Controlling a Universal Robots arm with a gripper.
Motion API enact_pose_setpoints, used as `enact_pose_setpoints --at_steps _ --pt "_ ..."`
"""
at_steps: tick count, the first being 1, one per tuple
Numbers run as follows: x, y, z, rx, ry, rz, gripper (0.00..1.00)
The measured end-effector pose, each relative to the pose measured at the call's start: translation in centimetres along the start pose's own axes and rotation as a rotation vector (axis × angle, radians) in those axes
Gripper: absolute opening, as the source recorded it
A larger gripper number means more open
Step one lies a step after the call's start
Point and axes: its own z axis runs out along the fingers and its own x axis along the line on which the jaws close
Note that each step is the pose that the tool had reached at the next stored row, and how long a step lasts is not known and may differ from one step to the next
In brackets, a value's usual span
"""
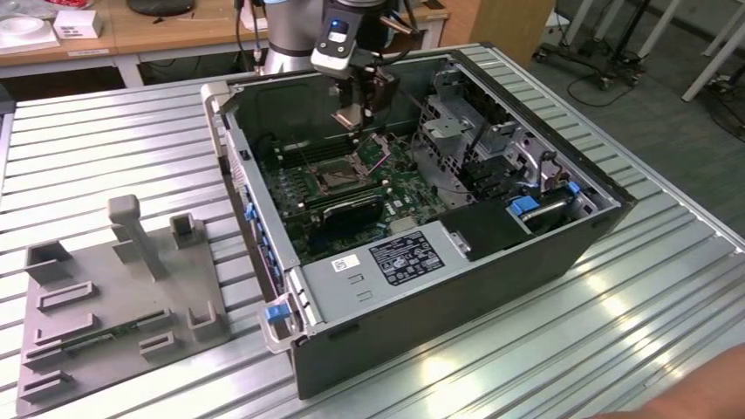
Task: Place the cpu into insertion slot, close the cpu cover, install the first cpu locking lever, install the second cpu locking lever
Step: 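Place the cpu into insertion slot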
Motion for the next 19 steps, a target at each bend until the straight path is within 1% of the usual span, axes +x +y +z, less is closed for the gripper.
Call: enact_pose_setpoints --at_steps 8,10,12,16,17,19 --pt "0.0 -0.02 0.2 -0.0012 -0.0141 0.145 0.54" --pt "0.0 -0.04 0.22 -0.0014 -0.0169 0.173 0.54" --pt "0.02 -0.12 0.22 -0.0013 -0.0189 0.191 0.54" --pt "0.03 -0.14 0.25 -0.0015 -0.0191 0.194 0.54" --pt "0.03 -0.14 0.28 -0.0018 -0.0198 0.203 0.54" --pt "0.03 -0.15 0.32 -0.0019 -0.0231 0.236 0.54"
